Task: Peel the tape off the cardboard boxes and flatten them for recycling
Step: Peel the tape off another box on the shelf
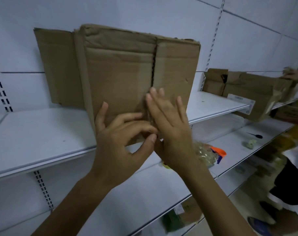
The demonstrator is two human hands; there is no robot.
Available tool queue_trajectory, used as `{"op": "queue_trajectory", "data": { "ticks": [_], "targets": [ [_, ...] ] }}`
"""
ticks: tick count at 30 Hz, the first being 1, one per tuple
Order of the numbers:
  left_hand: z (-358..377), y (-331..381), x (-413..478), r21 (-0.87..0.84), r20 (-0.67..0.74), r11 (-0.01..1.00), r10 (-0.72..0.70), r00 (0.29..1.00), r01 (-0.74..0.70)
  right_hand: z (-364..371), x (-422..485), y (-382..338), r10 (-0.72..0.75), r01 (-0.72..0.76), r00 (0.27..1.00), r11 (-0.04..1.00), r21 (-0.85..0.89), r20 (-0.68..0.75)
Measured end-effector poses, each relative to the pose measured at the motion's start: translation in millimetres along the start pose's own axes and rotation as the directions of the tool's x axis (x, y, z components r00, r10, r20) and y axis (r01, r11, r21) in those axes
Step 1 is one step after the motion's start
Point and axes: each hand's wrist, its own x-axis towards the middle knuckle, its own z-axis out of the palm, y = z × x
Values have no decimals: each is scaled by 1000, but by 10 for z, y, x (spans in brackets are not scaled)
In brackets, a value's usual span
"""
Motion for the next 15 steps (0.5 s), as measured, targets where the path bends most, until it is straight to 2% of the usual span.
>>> {"op": "queue_trajectory", "data": {
  "ticks": [4, 7, 11, 15],
  "targets": [
    [-57, -58, -9, -60, 1, 998, 16, 1000, -16, 151, -22, -19, -58, 65, 996, 991, 116, -66],
    [-32, -98, -54, -79, -28, 996, 35, 999, -37, 198, -113, -66, -42, 49, 996, 995, 86, -79],
    [-22, -99, -43, -150, -24, 989, 7, 1000, -10, 195, -221, -95, -21, 28, 996, 996, 90, -84],
    [-68, -83, 30, -216, -79, 976, -56, 995, 38, 127, -389, -126, -1, 21, 992, 987, 157, -127]
  ]
}}
